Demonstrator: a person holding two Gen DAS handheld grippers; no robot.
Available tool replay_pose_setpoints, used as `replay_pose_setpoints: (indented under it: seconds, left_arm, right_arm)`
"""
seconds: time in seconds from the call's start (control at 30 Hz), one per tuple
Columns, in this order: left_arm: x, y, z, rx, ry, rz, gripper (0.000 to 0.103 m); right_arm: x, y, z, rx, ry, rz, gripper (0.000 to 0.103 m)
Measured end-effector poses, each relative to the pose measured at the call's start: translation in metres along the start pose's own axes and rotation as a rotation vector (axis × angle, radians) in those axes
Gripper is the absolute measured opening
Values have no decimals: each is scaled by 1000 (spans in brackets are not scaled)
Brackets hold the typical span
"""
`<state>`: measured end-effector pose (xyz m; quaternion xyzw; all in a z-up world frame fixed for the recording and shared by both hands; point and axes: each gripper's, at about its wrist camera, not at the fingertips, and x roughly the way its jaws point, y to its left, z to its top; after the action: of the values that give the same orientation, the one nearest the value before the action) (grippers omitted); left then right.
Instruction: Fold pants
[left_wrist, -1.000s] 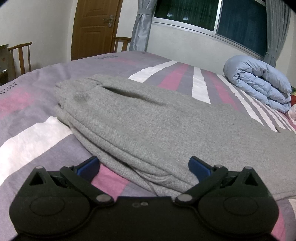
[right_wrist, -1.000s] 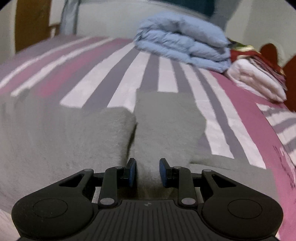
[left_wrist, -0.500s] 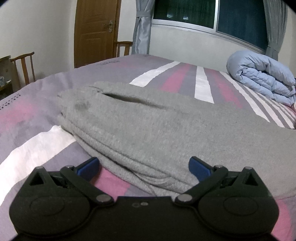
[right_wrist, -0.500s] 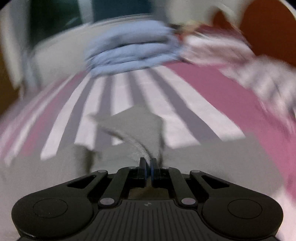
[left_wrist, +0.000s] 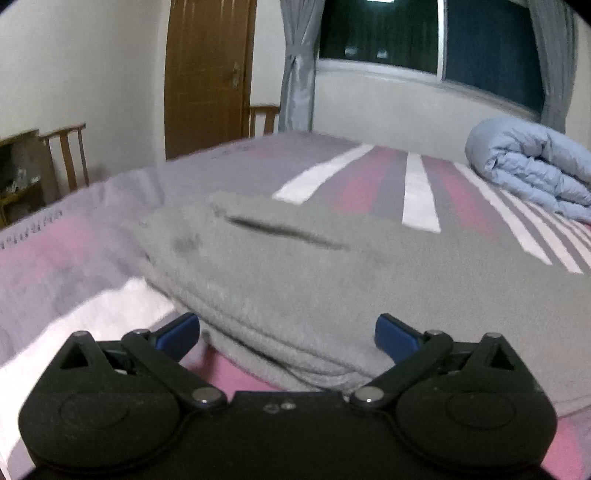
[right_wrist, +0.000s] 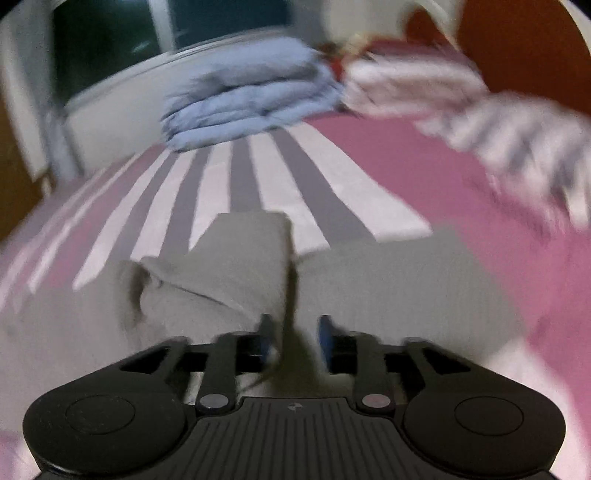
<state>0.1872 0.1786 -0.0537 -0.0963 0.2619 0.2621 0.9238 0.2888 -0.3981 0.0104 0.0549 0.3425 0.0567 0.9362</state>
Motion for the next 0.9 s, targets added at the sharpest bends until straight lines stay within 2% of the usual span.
replay_pose_setpoints:
  seconds: [0.03, 0.13, 0.27, 0.43, 0.47, 0.5, 0.53, 0.67, 0.73, 0.83, 0.9]
  left_arm:
    - [4, 1, 0, -13, 18, -5, 97]
    - [14, 9, -2, -67, 64, -34, 98]
    - [15, 10, -4, -71, 69, -39, 97]
    - [14, 12, -6, -76, 72, -45, 97]
    - [15, 13, -6, -76, 73, -46, 97]
    - [15, 13, -6, -77, 74, -47, 97]
    - [16, 12, -5, -79, 74, -48, 97]
    - [16, 13, -6, -80, 76, -52, 97]
    - [16, 14, -6, -82, 76, -53, 97]
    - [15, 14, -6, -84, 77, -56, 97]
    - [15, 14, -6, -86, 77, -58, 97]
  right_arm:
    - [-2, 11, 2, -70, -19, -9, 48]
    - [5, 46, 9, -260, -53, 0, 49]
    - [39, 88, 12, -473, 3, -2, 49]
    - [82, 106, 7, -594, 74, -13, 48]
    - [87, 107, 7, -602, 71, -19, 39]
    - [91, 105, 9, -585, 67, -15, 22]
    - [92, 101, 14, -533, 64, -19, 5]
    - [50, 56, 47, -209, -77, 15, 5]
    - [18, 19, 61, 19, -150, 35, 5]
    - [-19, -44, 52, 347, -180, 32, 5]
    - [-20, -81, 28, 499, -133, 18, 5]
